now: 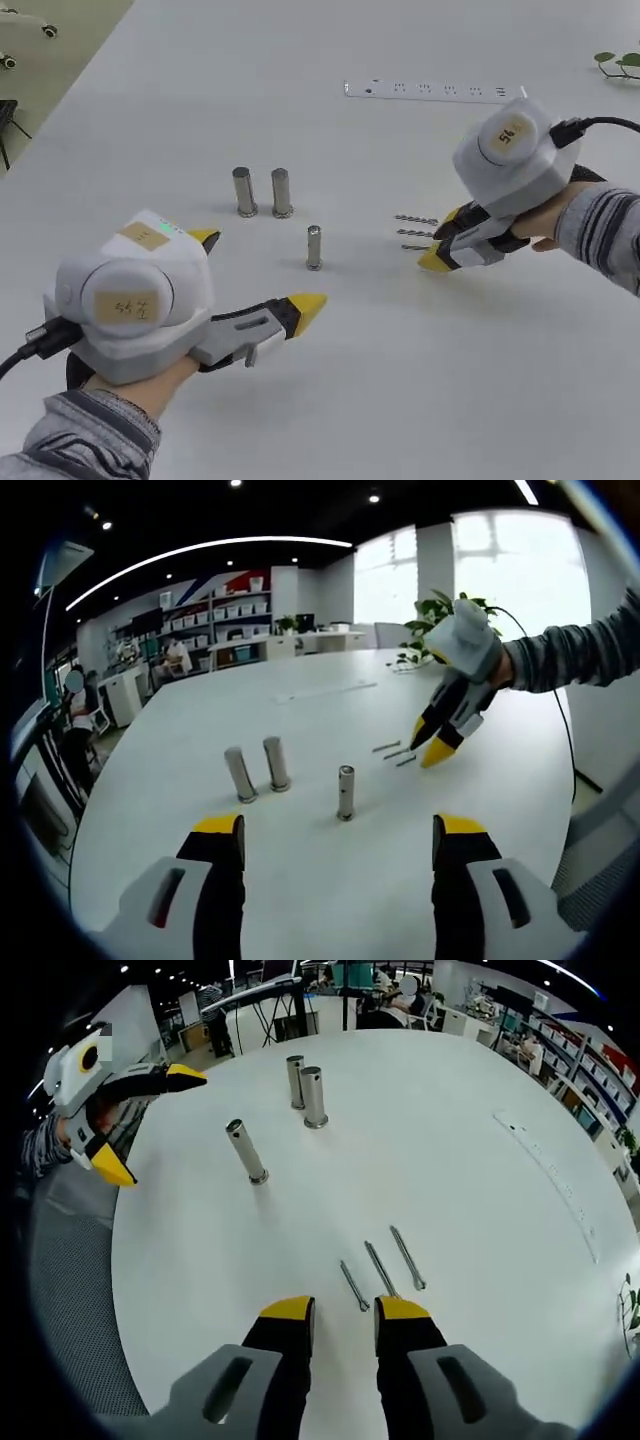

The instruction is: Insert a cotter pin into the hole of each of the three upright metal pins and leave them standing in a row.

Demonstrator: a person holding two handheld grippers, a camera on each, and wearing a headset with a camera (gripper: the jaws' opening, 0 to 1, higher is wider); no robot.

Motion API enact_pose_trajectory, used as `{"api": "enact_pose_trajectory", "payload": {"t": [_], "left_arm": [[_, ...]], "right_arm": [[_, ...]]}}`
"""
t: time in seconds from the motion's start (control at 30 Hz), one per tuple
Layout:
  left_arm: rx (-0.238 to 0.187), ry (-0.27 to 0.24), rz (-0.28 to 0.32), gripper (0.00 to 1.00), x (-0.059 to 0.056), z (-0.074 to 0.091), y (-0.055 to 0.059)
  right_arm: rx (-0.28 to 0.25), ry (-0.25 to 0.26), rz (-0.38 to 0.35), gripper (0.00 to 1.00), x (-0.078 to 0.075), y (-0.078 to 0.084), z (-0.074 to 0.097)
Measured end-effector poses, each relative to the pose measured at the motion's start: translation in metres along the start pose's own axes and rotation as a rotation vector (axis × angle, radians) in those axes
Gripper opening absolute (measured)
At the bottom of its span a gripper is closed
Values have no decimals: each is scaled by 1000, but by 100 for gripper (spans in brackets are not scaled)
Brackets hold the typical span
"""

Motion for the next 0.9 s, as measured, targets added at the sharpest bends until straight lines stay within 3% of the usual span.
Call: {"api": "enact_pose_trajectory", "payload": {"t": [0.47, 0.53, 0.9], "left_arm": [[18, 13, -3, 70, -1, 0, 4], [18, 13, -2, 70, -1, 0, 4], [22, 30, 2, 65, -5, 2, 2]], "right_arm": [[43, -11, 76, 3, -4, 1, -3], [58, 0, 120, 0, -6, 1, -3], [61, -18, 236, 0, -3, -2, -5]]}}
Point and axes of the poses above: the centre of the closed fingertips' face, and the gripper's own axes: z roughly backward along the fingers, x roughly to its left, y roughly out of its underside, the point moved 4 cm from there along z, roughly backward along the fingers, and after that the axes turned 12 degrees about z, right-handed, at the moved point
